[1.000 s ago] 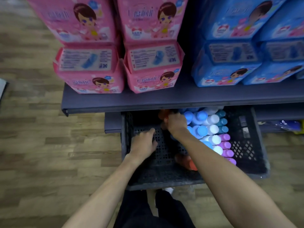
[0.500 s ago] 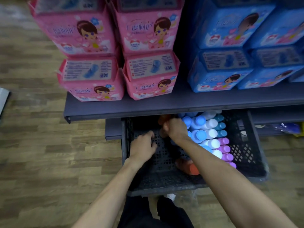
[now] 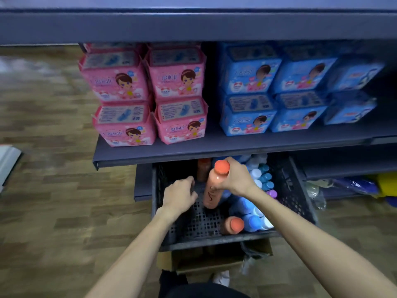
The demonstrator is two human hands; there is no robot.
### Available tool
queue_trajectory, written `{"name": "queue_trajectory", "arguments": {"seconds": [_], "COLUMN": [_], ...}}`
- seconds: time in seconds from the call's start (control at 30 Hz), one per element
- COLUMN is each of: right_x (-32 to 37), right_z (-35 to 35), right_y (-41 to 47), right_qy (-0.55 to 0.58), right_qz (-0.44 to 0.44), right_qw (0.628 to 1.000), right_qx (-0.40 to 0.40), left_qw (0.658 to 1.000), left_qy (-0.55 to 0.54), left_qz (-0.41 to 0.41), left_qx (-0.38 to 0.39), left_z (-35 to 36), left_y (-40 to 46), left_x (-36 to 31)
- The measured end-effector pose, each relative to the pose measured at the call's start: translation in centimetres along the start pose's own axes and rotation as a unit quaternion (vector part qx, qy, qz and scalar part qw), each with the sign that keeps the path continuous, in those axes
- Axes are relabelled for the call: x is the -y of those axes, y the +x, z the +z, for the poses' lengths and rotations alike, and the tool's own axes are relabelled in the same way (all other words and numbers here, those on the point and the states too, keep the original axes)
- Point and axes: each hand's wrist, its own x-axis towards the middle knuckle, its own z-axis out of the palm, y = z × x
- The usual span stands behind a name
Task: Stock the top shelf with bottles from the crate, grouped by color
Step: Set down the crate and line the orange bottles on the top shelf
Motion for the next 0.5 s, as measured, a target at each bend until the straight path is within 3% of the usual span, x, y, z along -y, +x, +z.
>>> {"name": "queue_trajectory", "arguments": {"seconds": [0.3,0.5], "right_x": [2.6,5.1], "right_z": [-7.2,-12.4], "right_y": [-4.1,-5.6], "right_qy": [-0.007,-0.010], "right_qz": [-0.182,-0.283], "right_qw": [0.983,0.958], "right_qx": [-0.001,-0.037], "left_qw": [0.993,0.971], "left_qy": [0.033,0.085], "left_qz": [0.062,0.121], "left_qx": [-0.092,-0.190], "left_z": [-5.4,-11.2], "left_y": [-1.1,-1.8], "left_x": [-4.9,-8.1]}}
